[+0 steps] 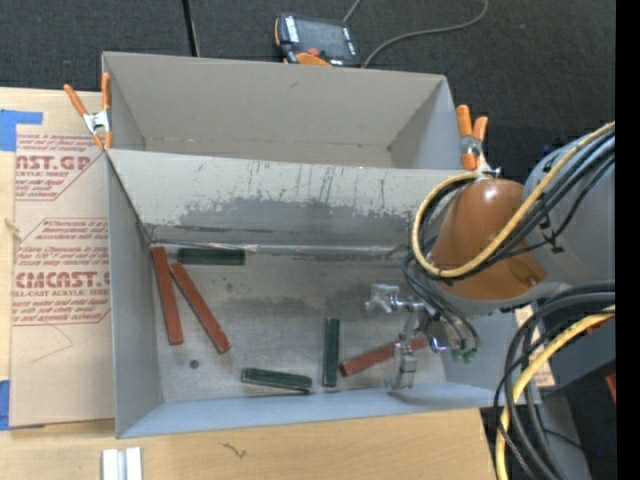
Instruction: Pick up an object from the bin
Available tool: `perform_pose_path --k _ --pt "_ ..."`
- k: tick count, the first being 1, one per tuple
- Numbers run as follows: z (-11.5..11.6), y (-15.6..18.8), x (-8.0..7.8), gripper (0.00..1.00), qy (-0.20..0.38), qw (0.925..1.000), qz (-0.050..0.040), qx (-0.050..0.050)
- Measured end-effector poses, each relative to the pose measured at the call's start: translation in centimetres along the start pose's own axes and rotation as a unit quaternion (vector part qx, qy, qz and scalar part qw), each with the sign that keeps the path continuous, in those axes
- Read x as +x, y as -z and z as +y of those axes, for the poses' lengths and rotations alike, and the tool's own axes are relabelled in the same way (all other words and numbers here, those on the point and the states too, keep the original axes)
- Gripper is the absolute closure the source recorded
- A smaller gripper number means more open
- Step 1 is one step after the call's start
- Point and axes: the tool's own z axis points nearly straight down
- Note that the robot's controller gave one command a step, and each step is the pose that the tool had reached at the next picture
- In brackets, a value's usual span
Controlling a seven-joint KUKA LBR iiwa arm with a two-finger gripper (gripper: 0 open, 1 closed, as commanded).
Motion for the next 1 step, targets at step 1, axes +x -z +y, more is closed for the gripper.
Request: perform_pose_path --k 1 --pt "-0.43 -0.18 0.32 0.0 -0.021 0.9998 0.0011 0.0"
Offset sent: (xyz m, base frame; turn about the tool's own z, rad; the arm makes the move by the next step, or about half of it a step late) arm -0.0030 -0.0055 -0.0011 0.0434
